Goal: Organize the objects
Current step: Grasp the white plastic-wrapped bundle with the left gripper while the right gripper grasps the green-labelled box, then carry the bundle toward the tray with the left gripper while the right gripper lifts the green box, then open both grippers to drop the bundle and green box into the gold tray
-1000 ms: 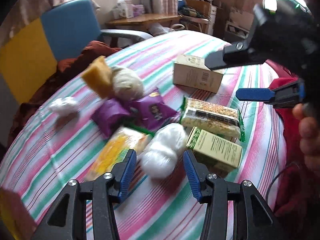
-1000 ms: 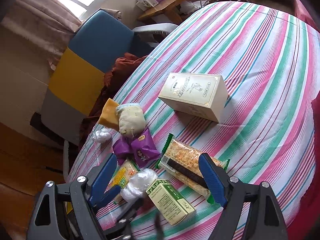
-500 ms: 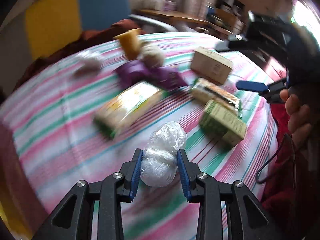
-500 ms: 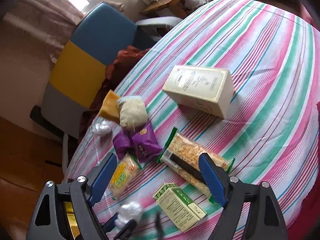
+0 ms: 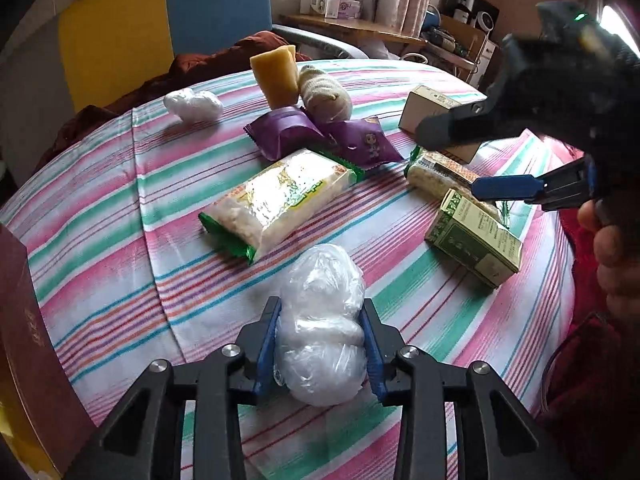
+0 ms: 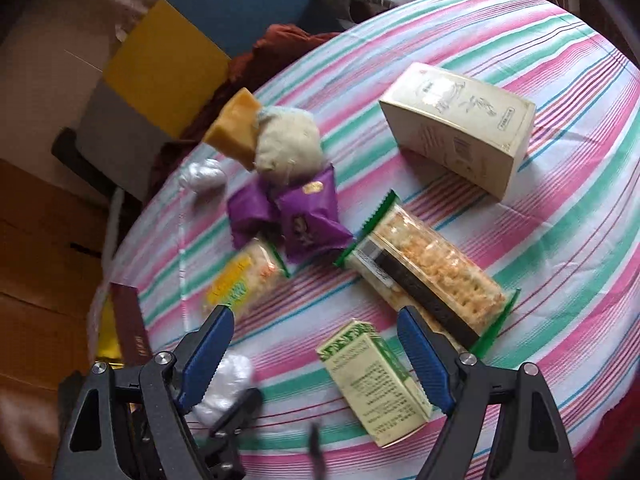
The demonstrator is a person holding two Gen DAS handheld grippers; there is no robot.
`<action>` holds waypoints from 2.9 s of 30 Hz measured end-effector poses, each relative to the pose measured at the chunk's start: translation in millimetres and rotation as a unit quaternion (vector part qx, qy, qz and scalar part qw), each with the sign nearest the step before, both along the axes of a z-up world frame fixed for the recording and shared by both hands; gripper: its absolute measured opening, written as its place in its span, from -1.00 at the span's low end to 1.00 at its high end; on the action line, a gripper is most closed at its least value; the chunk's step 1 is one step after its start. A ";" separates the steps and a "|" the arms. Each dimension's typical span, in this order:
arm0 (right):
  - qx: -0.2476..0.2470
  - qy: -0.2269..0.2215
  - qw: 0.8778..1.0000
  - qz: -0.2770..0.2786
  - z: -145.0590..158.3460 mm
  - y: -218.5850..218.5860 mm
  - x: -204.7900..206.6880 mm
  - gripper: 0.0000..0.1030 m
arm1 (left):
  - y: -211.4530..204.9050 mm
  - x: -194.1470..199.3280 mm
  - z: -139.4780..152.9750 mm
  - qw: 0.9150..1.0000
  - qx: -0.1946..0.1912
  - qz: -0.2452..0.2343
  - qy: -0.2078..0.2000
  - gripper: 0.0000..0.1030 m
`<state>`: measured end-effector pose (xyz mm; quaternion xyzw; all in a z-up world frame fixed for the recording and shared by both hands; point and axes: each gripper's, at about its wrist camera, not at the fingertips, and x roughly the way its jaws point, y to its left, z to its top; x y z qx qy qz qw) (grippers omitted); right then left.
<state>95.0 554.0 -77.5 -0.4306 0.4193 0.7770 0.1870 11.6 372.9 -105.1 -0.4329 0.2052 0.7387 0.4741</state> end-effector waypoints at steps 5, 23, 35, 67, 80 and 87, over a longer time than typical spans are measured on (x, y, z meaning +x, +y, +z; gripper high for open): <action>0.005 -0.044 0.999 0.023 -10.3 -5.7 -6.7 0.50 | -8.4 4.9 -1.1 1.000 0.000 0.001 0.011 -0.27; 0.081 -0.132 0.986 0.055 -20.2 -22.3 -14.5 -0.28 | -44.8 7.8 5.8 1.000 -0.009 0.027 0.002 -0.29; 0.103 -0.162 0.979 0.064 -16.7 -41.7 -2.8 -0.23 | -61.0 10.3 6.8 1.000 -0.006 0.028 -0.002 -0.29; 0.172 0.090 0.944 0.267 85.6 -210.5 -100.2 -0.41 | -344.4 -94.9 122.8 0.910 0.147 0.380 0.078 -0.28; 0.156 0.027 0.909 0.387 37.7 -333.5 -224.0 -0.40 | -378.9 -118.8 62.2 0.896 0.101 0.432 0.029 -0.23; 0.117 0.005 0.909 0.399 14.2 -352.6 -240.2 -0.16 | -385.2 -121.0 55.0 0.893 0.107 0.436 0.022 0.32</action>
